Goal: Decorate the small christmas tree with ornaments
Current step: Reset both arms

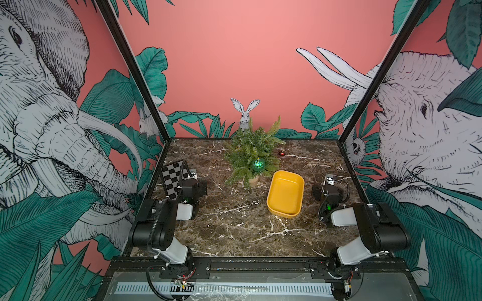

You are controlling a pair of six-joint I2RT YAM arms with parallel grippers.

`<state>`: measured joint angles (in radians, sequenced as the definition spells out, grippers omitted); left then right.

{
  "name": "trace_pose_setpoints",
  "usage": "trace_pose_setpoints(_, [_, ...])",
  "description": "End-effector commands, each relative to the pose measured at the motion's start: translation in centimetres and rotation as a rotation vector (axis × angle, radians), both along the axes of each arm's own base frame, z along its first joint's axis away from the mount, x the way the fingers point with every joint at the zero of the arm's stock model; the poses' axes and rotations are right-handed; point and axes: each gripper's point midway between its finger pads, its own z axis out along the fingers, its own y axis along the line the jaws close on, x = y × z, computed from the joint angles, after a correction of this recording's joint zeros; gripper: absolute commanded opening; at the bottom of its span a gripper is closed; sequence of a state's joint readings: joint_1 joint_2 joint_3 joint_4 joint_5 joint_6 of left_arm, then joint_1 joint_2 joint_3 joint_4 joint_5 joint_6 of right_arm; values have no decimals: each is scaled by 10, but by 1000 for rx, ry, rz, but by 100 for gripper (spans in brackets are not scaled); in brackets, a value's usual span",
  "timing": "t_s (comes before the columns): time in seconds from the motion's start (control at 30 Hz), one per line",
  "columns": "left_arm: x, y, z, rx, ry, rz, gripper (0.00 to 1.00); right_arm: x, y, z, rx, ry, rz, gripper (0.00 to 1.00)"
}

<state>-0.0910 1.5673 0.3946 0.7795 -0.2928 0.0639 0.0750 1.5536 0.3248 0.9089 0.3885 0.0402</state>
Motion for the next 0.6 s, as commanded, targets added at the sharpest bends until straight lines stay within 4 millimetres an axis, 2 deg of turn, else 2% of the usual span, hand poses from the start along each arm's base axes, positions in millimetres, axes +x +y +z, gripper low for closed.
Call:
trace_pose_setpoints(0.0, [15, -2, 36, 11, -177, -23, 100, 15, 12, 27, -11, -104, 53, 99])
trace_pose_setpoints(0.1, [12, -2, 33, 4, -147, -18, 100, 20, 27, 27, -18, -96, 137, 99])
trace_pose_setpoints(0.4, [11, -3, 33, -1, -138, -16, 100, 21, 27, 26, -20, -92, 137, 99])
trace_pose_setpoints(0.5, [12, -3, 33, 1, -145, -18, 100, 24, 21, 24, 11, -73, 127, 99])
trace_pose_setpoints(0.57, [11, -3, 33, -1, -138, -17, 100, 19, 8, 26, 9, -88, 47, 99])
